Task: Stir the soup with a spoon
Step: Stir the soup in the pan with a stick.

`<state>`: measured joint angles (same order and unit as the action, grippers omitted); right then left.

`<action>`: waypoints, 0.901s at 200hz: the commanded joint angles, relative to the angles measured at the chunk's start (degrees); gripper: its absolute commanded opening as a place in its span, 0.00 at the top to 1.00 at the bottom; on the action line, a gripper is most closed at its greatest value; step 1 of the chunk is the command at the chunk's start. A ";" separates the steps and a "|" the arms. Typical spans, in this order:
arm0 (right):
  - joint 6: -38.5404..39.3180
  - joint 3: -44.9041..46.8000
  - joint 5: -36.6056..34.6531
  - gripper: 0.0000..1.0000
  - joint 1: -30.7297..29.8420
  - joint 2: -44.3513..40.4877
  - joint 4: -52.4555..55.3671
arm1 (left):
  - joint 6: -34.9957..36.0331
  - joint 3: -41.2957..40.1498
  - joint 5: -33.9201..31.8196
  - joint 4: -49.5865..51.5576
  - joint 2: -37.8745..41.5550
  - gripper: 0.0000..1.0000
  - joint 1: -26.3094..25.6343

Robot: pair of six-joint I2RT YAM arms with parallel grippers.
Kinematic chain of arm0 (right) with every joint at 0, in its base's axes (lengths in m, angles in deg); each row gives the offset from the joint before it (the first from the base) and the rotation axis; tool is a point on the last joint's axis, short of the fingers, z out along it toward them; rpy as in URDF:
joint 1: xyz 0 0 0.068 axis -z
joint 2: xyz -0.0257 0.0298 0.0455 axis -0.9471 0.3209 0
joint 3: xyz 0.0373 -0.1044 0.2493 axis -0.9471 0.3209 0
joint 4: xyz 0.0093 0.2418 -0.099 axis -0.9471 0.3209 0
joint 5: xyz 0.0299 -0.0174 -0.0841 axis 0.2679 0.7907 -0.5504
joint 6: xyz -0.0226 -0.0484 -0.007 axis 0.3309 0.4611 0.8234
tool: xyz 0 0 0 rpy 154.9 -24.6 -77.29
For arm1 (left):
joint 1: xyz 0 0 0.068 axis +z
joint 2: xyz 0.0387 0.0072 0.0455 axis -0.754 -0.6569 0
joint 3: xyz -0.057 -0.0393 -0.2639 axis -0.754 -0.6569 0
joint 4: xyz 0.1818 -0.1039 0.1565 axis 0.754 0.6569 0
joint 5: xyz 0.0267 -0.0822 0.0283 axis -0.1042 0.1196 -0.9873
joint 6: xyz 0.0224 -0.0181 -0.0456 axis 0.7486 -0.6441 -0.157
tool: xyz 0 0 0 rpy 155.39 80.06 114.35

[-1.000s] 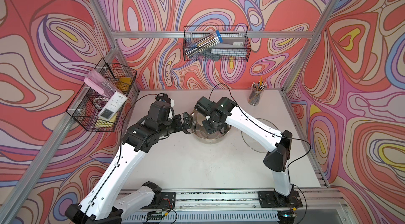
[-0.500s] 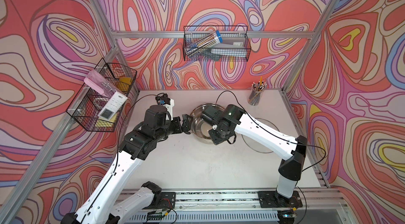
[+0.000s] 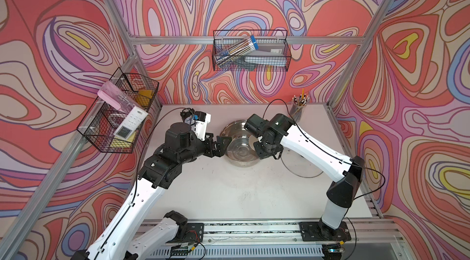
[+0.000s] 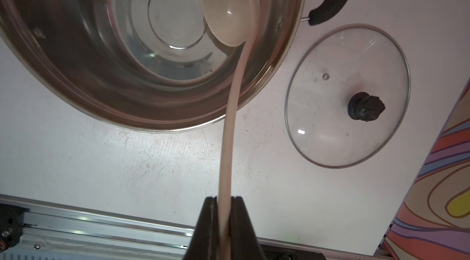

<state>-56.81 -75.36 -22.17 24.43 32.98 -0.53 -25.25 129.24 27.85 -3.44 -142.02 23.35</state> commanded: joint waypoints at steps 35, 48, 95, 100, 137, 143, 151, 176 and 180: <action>4.42 -7.84 -1.20 1.00 2.42 6.42 -2.25 | 4.59 -0.98 1.72 -3.15 2.03 0.01 -0.27; 5.03 -10.21 -0.24 1.00 2.39 8.41 -2.58 | 4.70 -1.31 1.72 -3.36 2.20 0.01 -0.27; 5.99 -16.20 5.57 1.00 2.21 12.58 -4.83 | 4.23 -1.81 1.54 -3.14 2.12 0.01 -0.29; 6.09 -16.24 6.30 1.00 2.04 12.60 -5.11 | 4.22 -1.89 1.63 -3.12 2.12 0.01 -0.32; 7.02 -15.73 9.55 1.00 -0.09 12.08 -5.53 | 4.29 -2.63 2.40 -3.37 2.28 0.01 -0.28; 7.11 -15.28 9.85 1.00 -0.52 11.79 -5.45 | 4.34 -2.70 2.47 -3.46 2.29 0.01 -0.26; 7.23 -14.65 10.13 1.00 -1.14 11.21 -5.25 | 4.51 -2.95 2.68 -3.74 2.22 0.01 -0.32; 6.79 -11.73 10.43 1.00 -2.56 8.74 -4.87 | 4.62 -3.39 3.10 -4.51 2.22 0.01 -0.31; 6.57 -11.20 10.45 1.00 -2.75 8.17 -4.87 | 4.64 -3.32 3.19 -4.60 2.21 0.01 -0.28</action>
<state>-50.38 -89.19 -12.99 22.93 44.87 -5.19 -21.71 126.47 29.73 -5.82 -140.42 23.35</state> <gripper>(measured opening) 0.101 0.988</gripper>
